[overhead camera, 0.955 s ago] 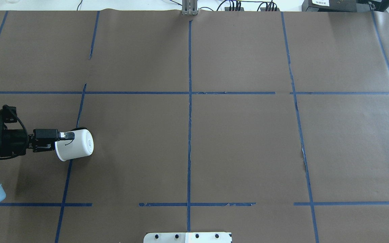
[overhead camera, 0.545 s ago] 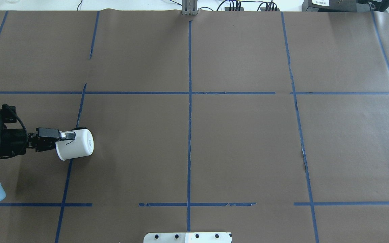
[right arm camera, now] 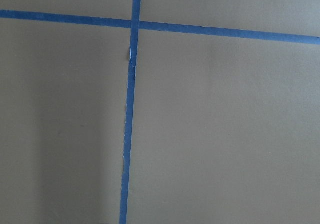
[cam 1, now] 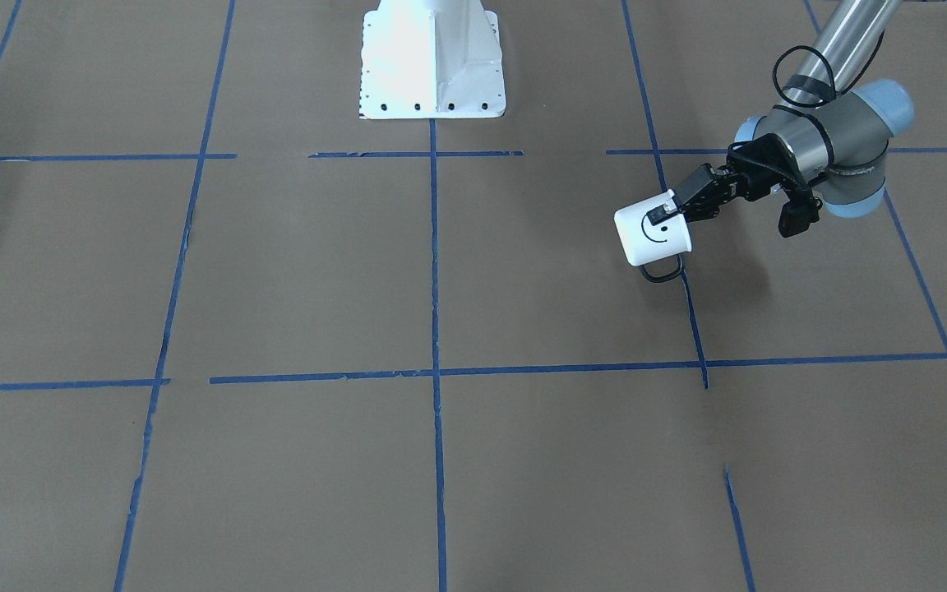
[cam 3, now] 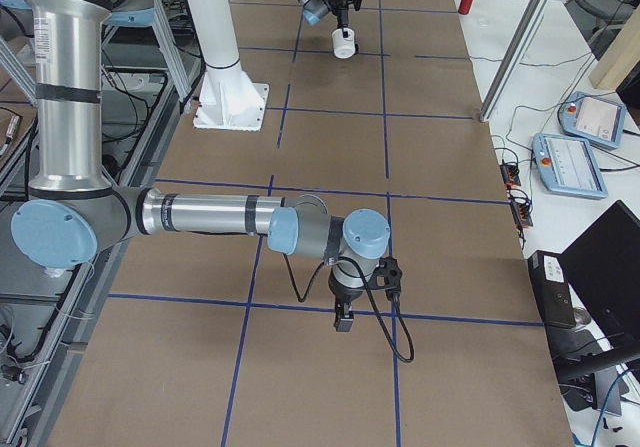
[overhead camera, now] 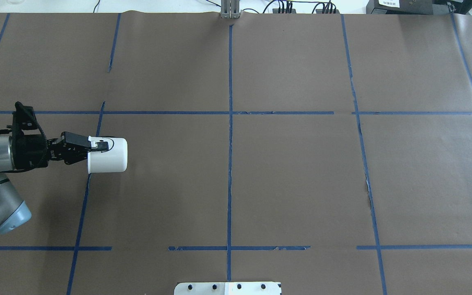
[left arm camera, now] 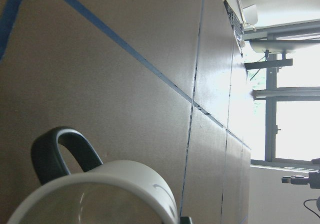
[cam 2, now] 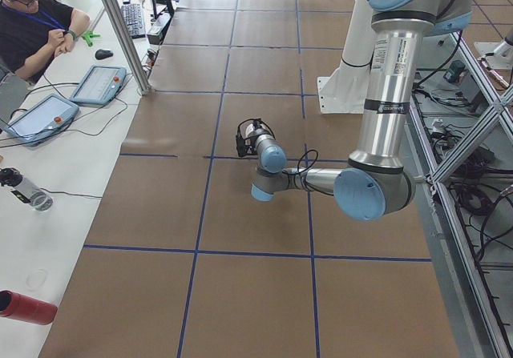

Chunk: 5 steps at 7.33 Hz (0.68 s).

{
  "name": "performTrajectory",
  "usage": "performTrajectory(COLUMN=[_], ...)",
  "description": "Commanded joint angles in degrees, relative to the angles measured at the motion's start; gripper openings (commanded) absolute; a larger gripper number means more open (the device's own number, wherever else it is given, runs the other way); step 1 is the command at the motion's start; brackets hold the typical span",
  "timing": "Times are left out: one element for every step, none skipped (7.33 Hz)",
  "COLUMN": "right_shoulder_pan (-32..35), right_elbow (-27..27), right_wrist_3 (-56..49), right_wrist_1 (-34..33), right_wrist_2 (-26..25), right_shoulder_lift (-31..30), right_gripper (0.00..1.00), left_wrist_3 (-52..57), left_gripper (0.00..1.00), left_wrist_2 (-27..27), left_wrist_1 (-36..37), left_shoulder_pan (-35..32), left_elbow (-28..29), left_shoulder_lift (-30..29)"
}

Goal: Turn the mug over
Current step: 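Lift the mug with the left gripper and carry it toward table center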

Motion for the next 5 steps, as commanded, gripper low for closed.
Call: performTrajectory(right_shoulder_pan=[0.0,0.0,0.0,0.0,0.0], right_elbow=[0.0,0.0,0.0,0.0,0.0], right_wrist_3=[0.0,0.0,0.0,0.0,0.0], right_wrist_1=[0.0,0.0,0.0,0.0,0.0], right_wrist_2=[0.0,0.0,0.0,0.0,0.0], right_shoulder_lift=[0.0,0.0,0.0,0.0,0.0], right_gripper=[1.00,1.00,1.00,1.00,1.00], left_wrist_3=[0.3,0.7,2.5,5.6,10.7], left_gripper=[0.00,0.00,0.00,0.00,0.00], left_wrist_2=[-4.5,-5.2,-5.4,-5.6,-5.6], left_wrist_1=[15.7,24.7,33.2,45.9,59.1], left_shoulder_pan=[-0.4,-0.4,-0.3,-0.1,0.0], left_elbow=[-4.8,-7.5,-8.2,-9.4,-10.3], left_shoulder_lift=[-3.9,-5.3,-8.2,-12.6,-17.6])
